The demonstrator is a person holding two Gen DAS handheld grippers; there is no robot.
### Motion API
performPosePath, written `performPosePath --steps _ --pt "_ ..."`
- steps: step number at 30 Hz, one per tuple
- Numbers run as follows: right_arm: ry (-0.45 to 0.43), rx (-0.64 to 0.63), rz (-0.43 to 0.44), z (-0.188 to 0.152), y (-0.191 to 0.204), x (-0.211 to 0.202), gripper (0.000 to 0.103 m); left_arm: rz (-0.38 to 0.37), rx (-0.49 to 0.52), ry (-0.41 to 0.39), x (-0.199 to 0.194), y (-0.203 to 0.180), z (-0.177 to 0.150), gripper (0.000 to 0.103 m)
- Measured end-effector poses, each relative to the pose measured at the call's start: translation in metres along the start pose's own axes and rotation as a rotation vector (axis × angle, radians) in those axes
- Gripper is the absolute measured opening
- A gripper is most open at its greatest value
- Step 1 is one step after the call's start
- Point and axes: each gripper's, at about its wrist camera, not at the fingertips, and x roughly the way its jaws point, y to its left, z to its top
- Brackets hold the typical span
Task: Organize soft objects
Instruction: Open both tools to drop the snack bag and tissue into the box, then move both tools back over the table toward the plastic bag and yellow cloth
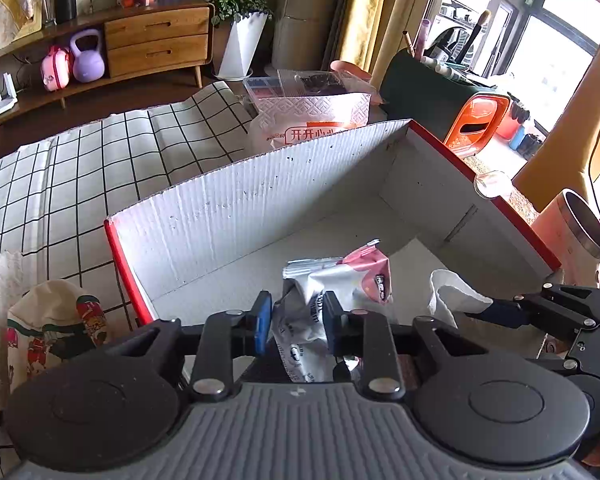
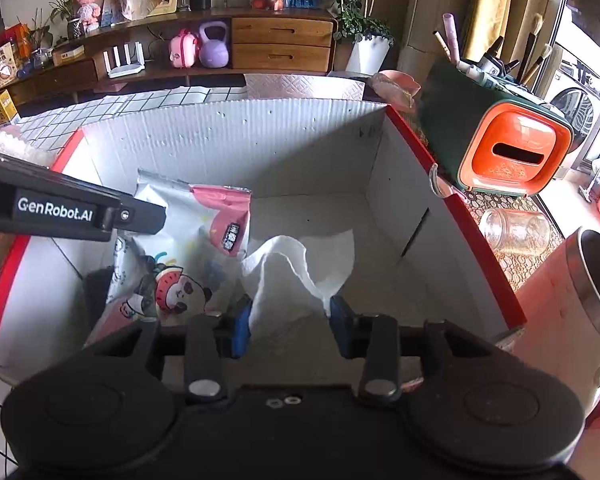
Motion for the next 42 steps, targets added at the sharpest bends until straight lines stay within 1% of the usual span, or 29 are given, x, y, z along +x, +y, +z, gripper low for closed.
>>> performPosePath --steps 1,2,4,7,12,16,19,22,25,31,34,37,40,42 --pt "-0.005 0.000 -0.001 0.000 0.001 -0.002 0.044 0.005 0.003 -0.001 -0.002 -0.001 0.000 0.040" --pt "-0.011 0.002 -0.001 0.000 0.001 -0.004 0.046 0.011 0.008 -0.003 -0.003 -0.002 0.000 0.053" --pt "-0.021 0.008 0.004 0.000 0.000 -0.009 0.049 0.015 0.016 -0.020 -0.009 -0.003 -0.001 0.063" --pt "-0.038 0.018 0.013 -0.001 0.001 -0.018 0.057 -0.012 0.006 -0.054 -0.021 -0.002 0.000 0.064" --pt "-0.072 0.030 0.022 -0.001 0.004 -0.035 0.064 0.003 0.040 -0.089 -0.040 -0.003 -0.002 0.064" --pt "-0.113 0.026 0.021 -0.003 0.011 -0.053 0.087 -0.003 0.051 -0.106 -0.057 0.000 -0.007 0.064" --pt "-0.127 0.019 -0.006 -0.003 0.016 -0.061 0.091 0.004 0.063 -0.122 -0.071 0.002 -0.013 0.064" --pt "-0.147 0.046 0.015 -0.005 0.019 -0.073 0.097 0.000 0.058 -0.135 -0.086 0.006 -0.020 0.065" --pt "-0.168 0.052 0.025 -0.009 0.024 -0.087 0.100 -0.009 0.053 -0.150 -0.104 0.012 -0.026 0.072" --pt "-0.214 0.071 0.057 -0.019 0.041 -0.115 0.102 -0.010 0.043 -0.195 -0.141 0.027 -0.044 0.073" --pt "-0.236 0.086 0.076 -0.024 0.053 -0.128 0.102 -0.015 0.037 -0.205 -0.158 0.035 -0.057 0.079" --pt "-0.260 0.090 0.106 -0.028 0.065 -0.140 0.102 -0.007 0.029 -0.213 -0.174 0.043 -0.069 0.080" --pt "-0.280 0.086 0.117 -0.032 0.079 -0.150 0.102 -0.002 0.022 -0.231 -0.191 0.050 -0.082 0.084" --pt "-0.290 0.086 0.139 -0.035 0.088 -0.157 0.102 0.004 0.008 -0.237 -0.202 0.056 -0.091 0.084"
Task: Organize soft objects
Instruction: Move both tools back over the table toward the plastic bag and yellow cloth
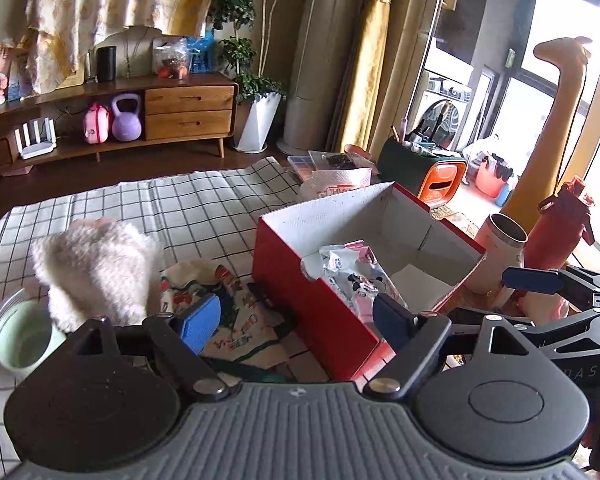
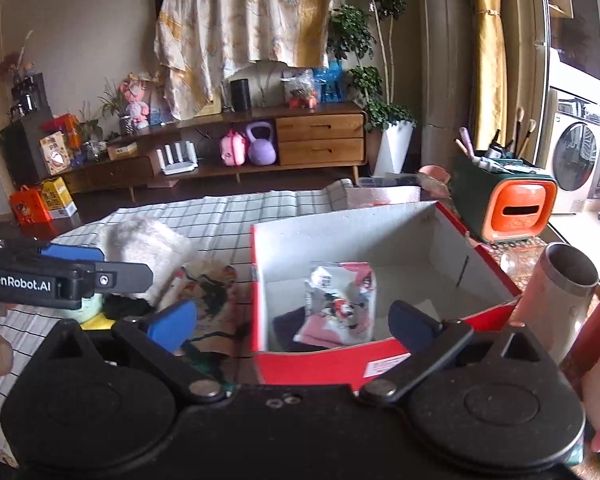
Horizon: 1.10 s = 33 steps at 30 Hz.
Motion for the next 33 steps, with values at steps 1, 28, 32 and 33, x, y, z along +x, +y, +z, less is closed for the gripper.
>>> performPosePath --steps 1,28,32,33 --pt "-0.005 -0.001 0.011 -0.001 0.005 -0.002 0.102 -0.001 -0.010 -0.003 -0.007 0.004 -0.003 0.084" --pt "0.029 -0.062 0.137 -0.042 0.138 0.009 0.102 0.107 -0.152 -0.136 -0.116 0.148 -0.094 0.103" --pt "0.054 -0.086 0.169 -0.046 0.161 0.023 0.102 0.155 -0.213 -0.127 -0.120 0.181 -0.099 0.103" --pt "0.058 -0.097 0.177 -0.047 0.166 0.026 0.102 0.163 -0.232 -0.131 -0.121 0.190 -0.101 0.103"
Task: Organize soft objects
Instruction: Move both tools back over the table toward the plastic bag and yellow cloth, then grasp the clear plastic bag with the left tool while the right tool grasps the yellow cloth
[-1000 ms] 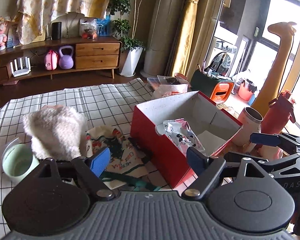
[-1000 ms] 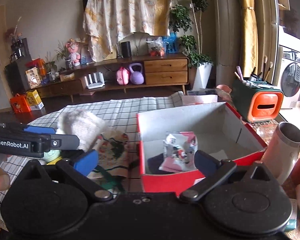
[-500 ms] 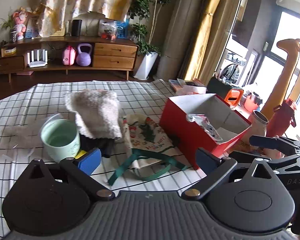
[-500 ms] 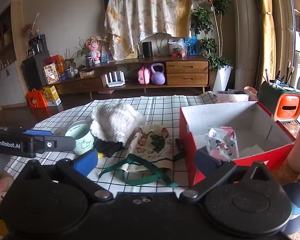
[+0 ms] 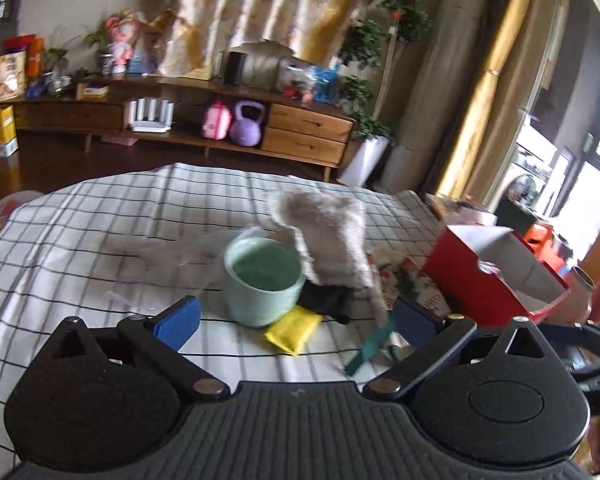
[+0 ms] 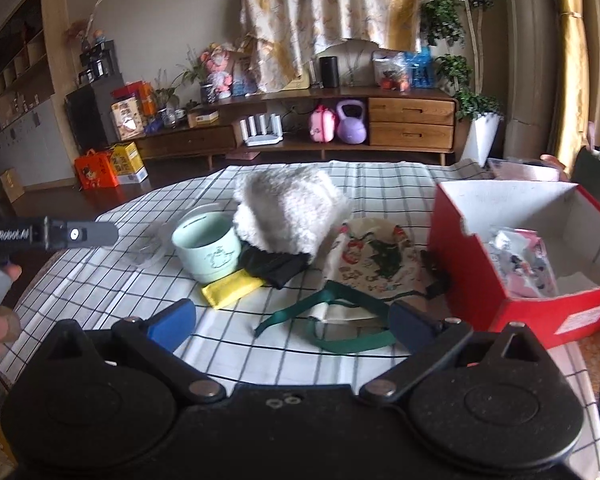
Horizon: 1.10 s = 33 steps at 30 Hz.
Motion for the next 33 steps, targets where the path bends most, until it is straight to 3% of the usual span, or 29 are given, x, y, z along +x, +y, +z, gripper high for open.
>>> performPosePath --steps 8,18,26,33 --pt "0.077 -0.033 0.047 0.001 0.031 0.048 0.099 0.118 -0.096 -0.010 0.015 0.059 0.006 0.103" --pt "0.145 -0.054 0.058 0.004 0.056 0.115 0.092 0.264 -0.001 0.031 0.071 0.088 -0.011 0.103" --pt "0.191 -0.033 0.042 0.007 0.067 0.167 0.085 0.292 0.025 0.009 0.105 0.100 -0.011 0.103" --pt "0.198 -0.038 0.003 0.006 0.072 0.199 0.083 0.286 -0.021 0.067 0.135 0.115 -0.009 0.103"
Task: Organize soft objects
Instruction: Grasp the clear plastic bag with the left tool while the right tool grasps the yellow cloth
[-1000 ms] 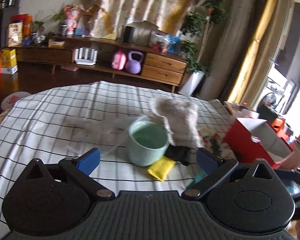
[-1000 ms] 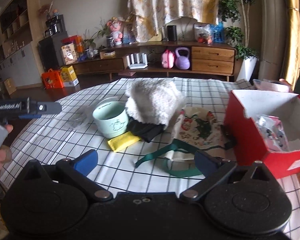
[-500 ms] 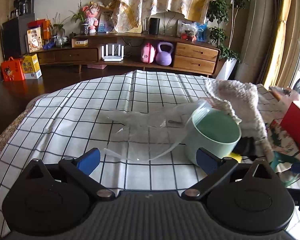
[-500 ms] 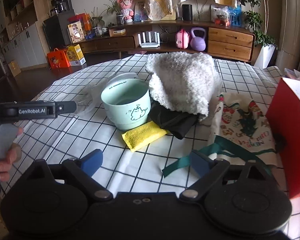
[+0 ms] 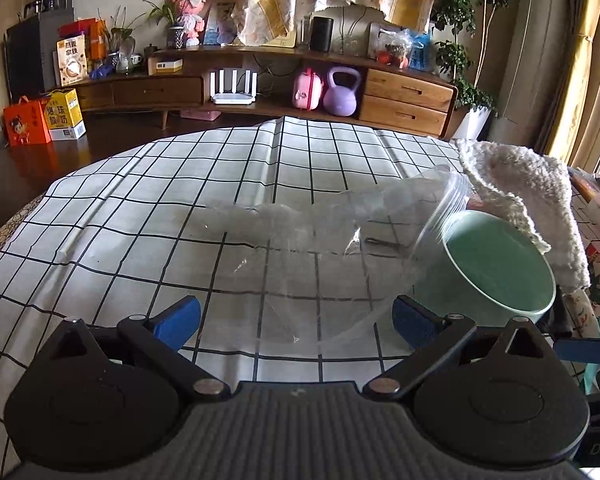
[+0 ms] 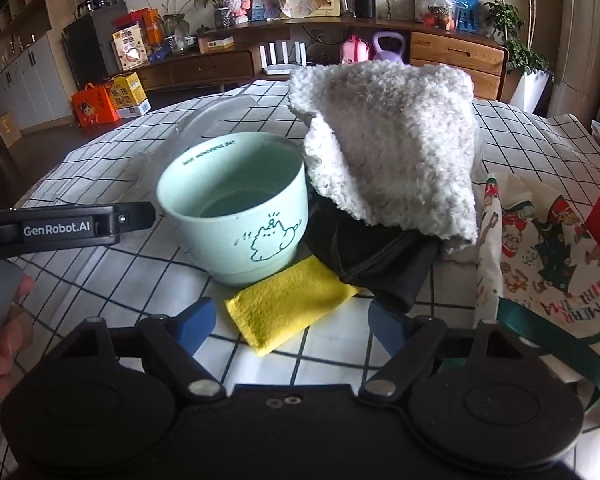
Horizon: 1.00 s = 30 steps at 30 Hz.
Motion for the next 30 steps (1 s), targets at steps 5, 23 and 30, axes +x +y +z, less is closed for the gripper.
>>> performPosePath --steps 5,23,30 --pt "-0.010 0.046 -0.019 0.000 -0.001 0.011 0.084 0.010 -0.005 0.011 0.012 0.001 0.001 0.102" --pt "-0.056 0.124 -0.047 -0.011 -0.008 0.001 0.048 -0.022 -0.047 0.020 0.022 0.015 -0.002 0.015" --pt "-0.059 0.158 -0.029 -0.018 -0.015 -0.011 0.042 -0.018 -0.069 -0.011 0.008 0.020 -0.002 0.006"
